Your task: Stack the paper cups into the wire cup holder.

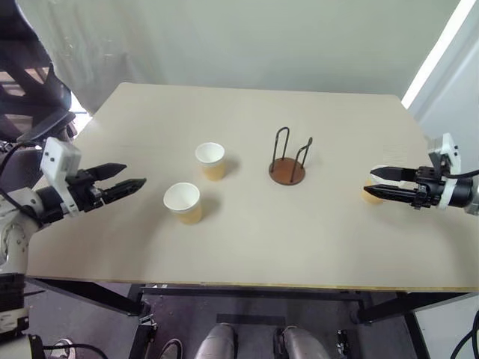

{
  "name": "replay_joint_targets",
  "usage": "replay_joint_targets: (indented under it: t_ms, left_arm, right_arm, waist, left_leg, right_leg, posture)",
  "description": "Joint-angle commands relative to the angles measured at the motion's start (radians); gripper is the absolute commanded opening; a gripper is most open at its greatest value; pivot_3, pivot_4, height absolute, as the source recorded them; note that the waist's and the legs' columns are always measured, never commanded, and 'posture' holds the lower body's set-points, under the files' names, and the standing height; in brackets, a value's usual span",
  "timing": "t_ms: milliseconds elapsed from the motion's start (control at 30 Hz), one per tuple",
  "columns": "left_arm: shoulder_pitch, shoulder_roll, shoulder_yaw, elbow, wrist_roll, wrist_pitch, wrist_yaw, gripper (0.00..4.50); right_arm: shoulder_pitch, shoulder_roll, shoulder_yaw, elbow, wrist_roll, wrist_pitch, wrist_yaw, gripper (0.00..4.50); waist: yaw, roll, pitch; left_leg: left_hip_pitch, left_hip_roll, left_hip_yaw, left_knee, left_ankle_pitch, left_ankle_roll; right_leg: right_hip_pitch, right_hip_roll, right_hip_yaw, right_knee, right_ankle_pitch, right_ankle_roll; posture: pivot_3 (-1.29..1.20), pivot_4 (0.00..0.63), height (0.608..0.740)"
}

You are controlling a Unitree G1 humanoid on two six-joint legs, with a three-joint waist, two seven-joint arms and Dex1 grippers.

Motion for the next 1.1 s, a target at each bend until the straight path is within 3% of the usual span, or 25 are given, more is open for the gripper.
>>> replay_joint_targets:
  t_ms: [33,300,567,867,1100]
  left_arm:
    - [-0.001,0.014,0.049,-0.034,-0.014,-0.001,0.009,3.77]
    - [0.002,0.031,0.055,-0.053,-0.022,0.009,-0.008,3.77]
    - [0.021,0.141,0.058,-0.110,-0.069,0.092,-0.137,3.77]
    - [0.102,0.110,0.059,-0.315,-0.166,0.206,-0.134,3.77]
    - [0.171,0.089,0.109,-0.413,-0.215,0.222,-0.112,3.77]
  right_arm:
    - [-0.031,-0.007,-0.007,-0.007,0.003,-0.018,0.006,2.93]
    - [-0.028,-0.008,-0.010,-0.018,0.007,-0.013,0.011,2.93]
    - [-0.004,0.013,-0.020,-0.147,0.055,0.047,-0.014,2.93]
    - [0.008,0.259,0.111,-0.327,0.007,0.179,-0.331,2.93]
    - [-0.036,0.380,0.157,-0.263,-0.094,0.164,-0.536,2.93]
  waist:
    - [0.000,0.000,0.000]
    - [0.000,0.000,0.000]
    - [-0.001,0.000,0.000]
    - [-0.007,0.000,0.000]
    - [-0.004,0.000,0.000]
  left_leg:
    - [0.000,0.000,0.000,0.000,0.000,0.000]
    - [0.000,0.000,0.000,0.000,0.000,0.000]
    - [0.000,0.000,0.000,0.000,-0.001,-0.001]
    - [0.001,0.001,0.000,0.001,0.000,0.000]
    - [0.001,0.001,-0.001,0.000,-0.002,-0.004]
  right_leg:
    - [0.000,0.000,0.000,0.000,0.000,0.000]
    - [0.000,0.000,0.000,0.001,0.000,0.000]
    - [0.000,0.000,0.000,0.000,0.000,-0.001]
    - [-0.001,0.001,0.000,0.002,-0.001,-0.002]
    - [-0.002,0.000,-0.001,0.004,-0.001,-0.002]
  posture:
    - [0.00,0.150,0.740]
    - [0.00,0.150,0.740]
    - [0.00,0.150,0.740]
    - [0.00,0.150,0.740]
    - [0.00,0.150,0.740]
